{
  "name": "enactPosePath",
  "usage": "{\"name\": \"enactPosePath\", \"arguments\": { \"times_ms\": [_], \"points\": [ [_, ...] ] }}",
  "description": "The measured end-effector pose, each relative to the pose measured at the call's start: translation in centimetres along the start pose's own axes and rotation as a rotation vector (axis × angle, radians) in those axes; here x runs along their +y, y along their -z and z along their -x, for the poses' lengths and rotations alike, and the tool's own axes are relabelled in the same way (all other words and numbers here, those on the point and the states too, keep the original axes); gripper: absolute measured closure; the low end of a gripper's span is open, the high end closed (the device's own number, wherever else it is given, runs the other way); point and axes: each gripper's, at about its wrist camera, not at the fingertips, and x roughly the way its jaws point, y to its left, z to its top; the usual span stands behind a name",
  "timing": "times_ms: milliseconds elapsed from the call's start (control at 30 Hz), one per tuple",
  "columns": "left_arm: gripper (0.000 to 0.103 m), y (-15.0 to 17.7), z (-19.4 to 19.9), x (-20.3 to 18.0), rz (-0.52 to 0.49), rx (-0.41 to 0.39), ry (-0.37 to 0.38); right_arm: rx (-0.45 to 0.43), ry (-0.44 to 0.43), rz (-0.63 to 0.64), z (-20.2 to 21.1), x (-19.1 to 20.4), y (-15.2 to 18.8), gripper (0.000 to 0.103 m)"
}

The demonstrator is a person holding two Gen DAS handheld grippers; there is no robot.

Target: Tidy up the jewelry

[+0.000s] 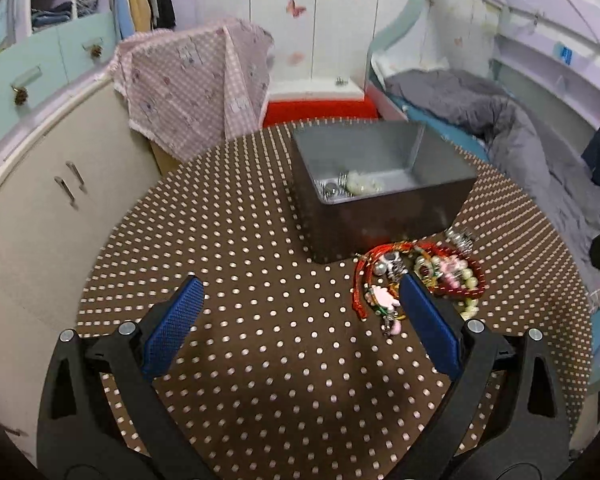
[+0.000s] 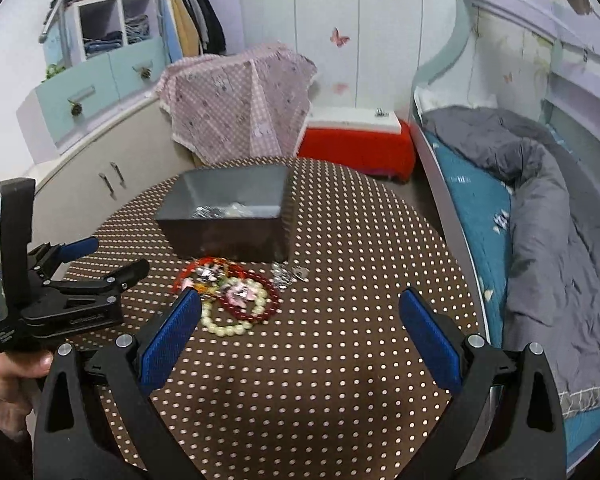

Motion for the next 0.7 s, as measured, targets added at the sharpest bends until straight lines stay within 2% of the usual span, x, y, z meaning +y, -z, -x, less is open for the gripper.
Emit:
{"name": "enactPosePath", "arguments": {
  "times_ms": [133,233,367,467,533,600,667,700],
  "points": [
    [0.007,0.0,-2.3,-0.3,-0.019,0.055,0.007,0.019,-0.007,-0.016,-1.3,-0.7,-0.1,0.008],
    [0.014,-0.1,-3.4,-0.5,-0.023,0.082,0.009,0.034,-0.011,-0.021,-2.2,-1.1,-0.1,0.008],
    [0.035,-0.2,-4.7,-0.6,-0.028,0.121,0.019,0.052,-0.020,-0.028,-3.1,-1.5,0.0,0.008],
    [0.043,-0.3,-5.0,-1.1,-0.056,0.127,0.026,0.064,-0.026,-0.034,-3.6,-1.8,0.1,0.008],
    [0.058,-0.3,-4.9,-1.4,-0.072,0.125,0.054,0.071,-0.035,-0.036,-4.0,-1.7,0.1,0.008],
    [0.085,-0.5,-4.8,-1.4,-0.078,0.120,0.081,0.075,-0.041,-0.034,-4.2,-1.6,0.1,0.008],
    [0.097,-0.4,-4.6,-1.3,-0.066,0.121,0.117,0.076,-0.047,-0.030,-4.3,-1.4,0.2,0.008],
    [0.099,-0.4,-4.5,-1.2,-0.061,0.120,0.127,0.077,-0.049,-0.030,-4.2,-1.4,0.2,0.008]
  ]
}}
